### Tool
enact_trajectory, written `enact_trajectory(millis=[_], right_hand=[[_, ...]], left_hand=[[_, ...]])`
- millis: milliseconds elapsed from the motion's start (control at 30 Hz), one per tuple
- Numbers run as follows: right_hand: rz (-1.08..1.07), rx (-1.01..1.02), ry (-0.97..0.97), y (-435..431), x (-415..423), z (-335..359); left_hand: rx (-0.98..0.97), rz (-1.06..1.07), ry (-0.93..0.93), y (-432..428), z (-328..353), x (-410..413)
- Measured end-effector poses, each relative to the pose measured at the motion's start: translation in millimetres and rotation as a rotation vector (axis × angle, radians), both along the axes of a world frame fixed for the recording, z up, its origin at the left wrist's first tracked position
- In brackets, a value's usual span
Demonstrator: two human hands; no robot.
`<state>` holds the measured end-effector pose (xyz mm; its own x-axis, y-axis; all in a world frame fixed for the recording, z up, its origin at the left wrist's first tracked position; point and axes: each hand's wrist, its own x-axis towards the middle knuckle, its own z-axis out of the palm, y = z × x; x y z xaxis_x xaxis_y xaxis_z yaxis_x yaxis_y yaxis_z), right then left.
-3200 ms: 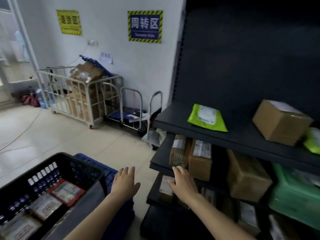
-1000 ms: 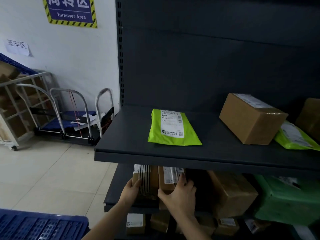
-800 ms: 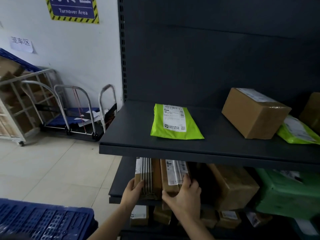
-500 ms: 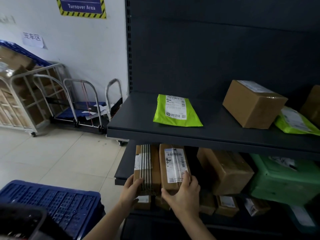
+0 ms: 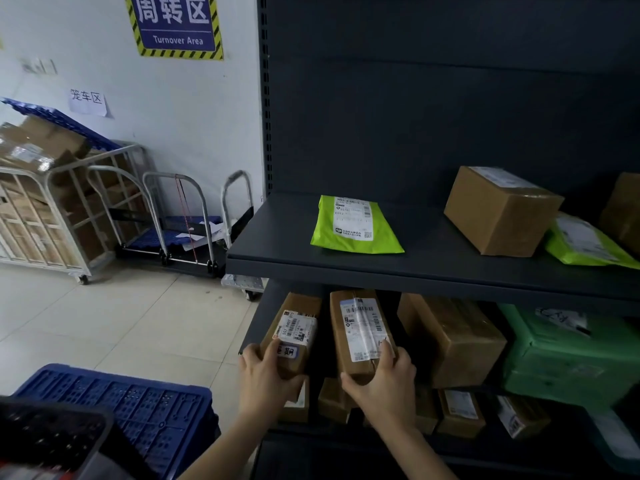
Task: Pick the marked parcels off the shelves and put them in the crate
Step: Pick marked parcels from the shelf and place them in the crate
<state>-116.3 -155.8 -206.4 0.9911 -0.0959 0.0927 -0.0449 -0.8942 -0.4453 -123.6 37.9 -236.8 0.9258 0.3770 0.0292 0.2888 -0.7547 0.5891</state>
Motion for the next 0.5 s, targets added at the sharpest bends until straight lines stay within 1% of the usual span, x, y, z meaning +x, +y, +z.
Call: enact_trajectory(millis=[67,200,300,400,433,500], right_hand=[[0.006,-0.019,0.009,4.8,-0.3,-0.7],[-0.001,-0.019,0.014,8.1,-1.3,-1.4],[0.004,-0.012,0.013,5.7,-3.4,-2.8],[0.017,-0.018,0.007,3.7,-5.9,-3.3],[0.022,-0.026,0.008,3.4,-6.4,-3.3],[0.028,-0.032,0.024,3.7,-7.0,-2.2]], left_hand=[[0.016,-0.037,0.034,-9.5,-1.6,3.5],[-0.018,-0.086,0.048,-19.8,-5.7,7.2],[-0.098,-0.110,0.016,-17.6,-7.1,4.8],[-0.353,-0.014,-0.097,-12.3,-4.5,2.3],[-0.462,0.050,-0.106,-9.7,-4.0,2.6],[-0.704,0.150,-0.048,-3.5,-4.8,5.5]])
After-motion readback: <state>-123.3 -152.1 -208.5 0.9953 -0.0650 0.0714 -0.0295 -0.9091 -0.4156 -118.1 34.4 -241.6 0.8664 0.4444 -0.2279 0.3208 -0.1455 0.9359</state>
